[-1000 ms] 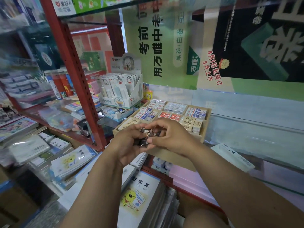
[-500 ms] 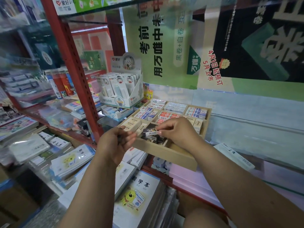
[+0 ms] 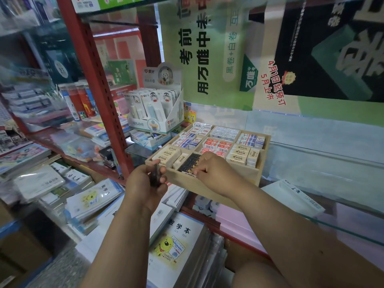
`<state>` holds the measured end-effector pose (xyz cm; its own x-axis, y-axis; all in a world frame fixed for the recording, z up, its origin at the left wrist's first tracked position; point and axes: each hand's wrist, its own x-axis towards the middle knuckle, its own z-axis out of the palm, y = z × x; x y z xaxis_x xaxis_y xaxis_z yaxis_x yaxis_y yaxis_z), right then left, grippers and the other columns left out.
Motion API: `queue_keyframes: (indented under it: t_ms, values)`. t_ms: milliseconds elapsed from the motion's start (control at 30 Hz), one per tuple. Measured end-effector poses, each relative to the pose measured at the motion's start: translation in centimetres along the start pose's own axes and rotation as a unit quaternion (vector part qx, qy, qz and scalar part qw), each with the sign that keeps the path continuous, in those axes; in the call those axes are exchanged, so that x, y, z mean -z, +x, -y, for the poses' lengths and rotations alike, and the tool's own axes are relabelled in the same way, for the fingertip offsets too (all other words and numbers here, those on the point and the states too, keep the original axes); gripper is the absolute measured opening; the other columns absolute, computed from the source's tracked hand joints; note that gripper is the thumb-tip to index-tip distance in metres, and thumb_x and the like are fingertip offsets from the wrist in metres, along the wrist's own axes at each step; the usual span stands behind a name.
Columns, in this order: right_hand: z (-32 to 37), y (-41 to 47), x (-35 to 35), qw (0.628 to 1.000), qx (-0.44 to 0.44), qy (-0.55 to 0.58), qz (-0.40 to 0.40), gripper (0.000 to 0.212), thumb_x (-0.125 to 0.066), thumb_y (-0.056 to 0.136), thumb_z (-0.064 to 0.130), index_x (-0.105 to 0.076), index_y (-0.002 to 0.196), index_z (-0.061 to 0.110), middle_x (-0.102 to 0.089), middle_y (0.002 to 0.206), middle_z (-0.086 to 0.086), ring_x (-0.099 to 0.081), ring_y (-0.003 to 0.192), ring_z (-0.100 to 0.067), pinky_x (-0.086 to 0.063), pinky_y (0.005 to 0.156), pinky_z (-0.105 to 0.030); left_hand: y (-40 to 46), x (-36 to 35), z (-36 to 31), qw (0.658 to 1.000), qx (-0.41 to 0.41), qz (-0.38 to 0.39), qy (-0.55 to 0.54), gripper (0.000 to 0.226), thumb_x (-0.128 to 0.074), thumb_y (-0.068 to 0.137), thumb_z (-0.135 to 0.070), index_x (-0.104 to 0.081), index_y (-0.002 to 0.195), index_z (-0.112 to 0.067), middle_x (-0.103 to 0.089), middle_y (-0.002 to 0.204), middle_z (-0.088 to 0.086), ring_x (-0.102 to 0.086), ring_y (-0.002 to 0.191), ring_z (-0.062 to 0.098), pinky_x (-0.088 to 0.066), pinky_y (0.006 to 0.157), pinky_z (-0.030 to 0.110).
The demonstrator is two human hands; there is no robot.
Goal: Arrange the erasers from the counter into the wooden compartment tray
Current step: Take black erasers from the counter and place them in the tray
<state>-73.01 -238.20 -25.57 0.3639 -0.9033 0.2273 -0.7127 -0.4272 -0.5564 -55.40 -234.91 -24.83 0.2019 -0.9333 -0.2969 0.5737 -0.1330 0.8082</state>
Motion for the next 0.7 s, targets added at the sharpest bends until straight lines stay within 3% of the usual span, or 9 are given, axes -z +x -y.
queue_keyframes:
  t_ms: [133, 267, 433, 567, 700]
  values:
    - [-0.3, 0.1, -0.4, 1.000, 0.012, -0.015, -0.011, 0.028, -0.049, 0.095, 0.017, -0.073, 0.092, 0.003, -0.040, 0.093, 0.001, -0.040, 0.090, -0.013, -0.032, 0.075, -0.023, -0.2, -0.4, 0.3, 1.000, -0.001, 0.006, -0.012, 0.028, -0.030, 0.097, -0.002, -0.056, 0.105, -0.007, -0.062, 0.077, 0.012, -0.052, 0.056, 0.017, -0.039, 0.046, 0.023]
    - [-0.4, -0.1, -0.2, 0.996, 0.018, 0.048, -0.066, 0.024, -0.060, 0.090, 0.019, -0.070, 0.110, 0.016, -0.045, 0.093, 0.007, -0.046, 0.096, -0.012, -0.040, 0.083, -0.025, -0.7, -1.4, 0.6, 0.998, -0.017, 0.053, -0.007, 0.024, -0.033, 0.100, 0.003, -0.054, 0.109, -0.007, -0.069, 0.096, 0.013, -0.065, 0.070, 0.015, -0.049, 0.056, 0.023]
    - [0.9, -0.8, 0.9, 0.985, 0.040, 0.159, -0.055, 0.051, -0.074, 0.078, 0.014, -0.059, 0.124, 0.030, -0.051, 0.103, 0.012, -0.051, 0.091, 0.001, -0.041, 0.076, -0.012, -1.2, -2.0, 0.8, 0.994, -0.028, 0.105, -0.019, 0.020, -0.042, 0.097, 0.005, -0.058, 0.106, -0.004, -0.065, 0.099, 0.016, -0.064, 0.084, 0.021, -0.058, 0.062, 0.026]
    - [1.4, -1.6, 2.1, 0.965, 0.045, 0.256, -0.035, 0.061, -0.078, 0.074, 0.009, -0.053, 0.125, 0.033, -0.057, 0.119, 0.009, -0.055, 0.107, -0.008, -0.047, 0.086, -0.025, -1.8, -3.2, 1.0, 0.987, 0.010, 0.136, -0.081, 0.028, -0.038, 0.098, 0.006, -0.059, 0.114, -0.004, -0.066, 0.086, 0.018, -0.066, 0.077, 0.023, -0.059, 0.059, 0.025]
    - [1.6, -1.9, 2.5, 0.958, 0.071, 0.275, -0.037, 0.049, -0.077, 0.076, 0.007, -0.059, 0.111, 0.036, -0.061, 0.119, 0.006, -0.058, 0.108, -0.006, -0.048, 0.090, -0.022, -2.6, -4.1, 1.2, 0.979, 0.042, 0.163, -0.118, 0.028, -0.039, 0.097, 0.005, -0.067, 0.094, 0.000, -0.070, 0.078, 0.019, -0.070, 0.064, 0.021, -0.057, 0.053, 0.023]
